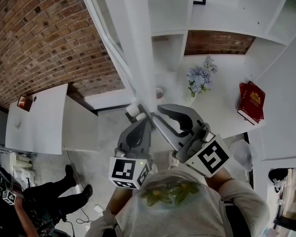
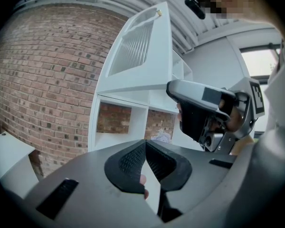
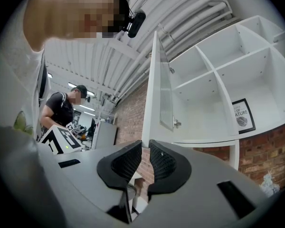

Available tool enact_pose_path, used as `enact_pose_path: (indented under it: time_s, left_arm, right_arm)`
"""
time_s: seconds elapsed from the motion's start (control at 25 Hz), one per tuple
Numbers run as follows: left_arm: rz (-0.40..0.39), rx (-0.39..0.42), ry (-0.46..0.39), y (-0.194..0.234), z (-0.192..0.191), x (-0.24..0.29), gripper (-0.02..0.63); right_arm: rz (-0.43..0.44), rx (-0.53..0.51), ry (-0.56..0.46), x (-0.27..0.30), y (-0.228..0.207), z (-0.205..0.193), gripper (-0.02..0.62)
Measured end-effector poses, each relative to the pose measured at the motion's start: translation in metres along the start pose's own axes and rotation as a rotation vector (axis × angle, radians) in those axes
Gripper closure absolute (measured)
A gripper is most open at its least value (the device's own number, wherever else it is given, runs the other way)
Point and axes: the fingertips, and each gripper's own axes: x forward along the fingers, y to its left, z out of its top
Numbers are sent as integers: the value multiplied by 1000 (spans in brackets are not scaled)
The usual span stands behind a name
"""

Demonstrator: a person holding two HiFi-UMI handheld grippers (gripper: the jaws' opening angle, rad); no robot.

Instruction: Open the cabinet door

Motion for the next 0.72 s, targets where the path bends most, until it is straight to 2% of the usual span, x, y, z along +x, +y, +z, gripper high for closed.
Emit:
enact_pose_path:
  time_s: [0.72]
  left_arm:
    - [46,-3,3,17,0,-15,595]
  right_arm:
    - [99,11,-12,17,27,-1,531]
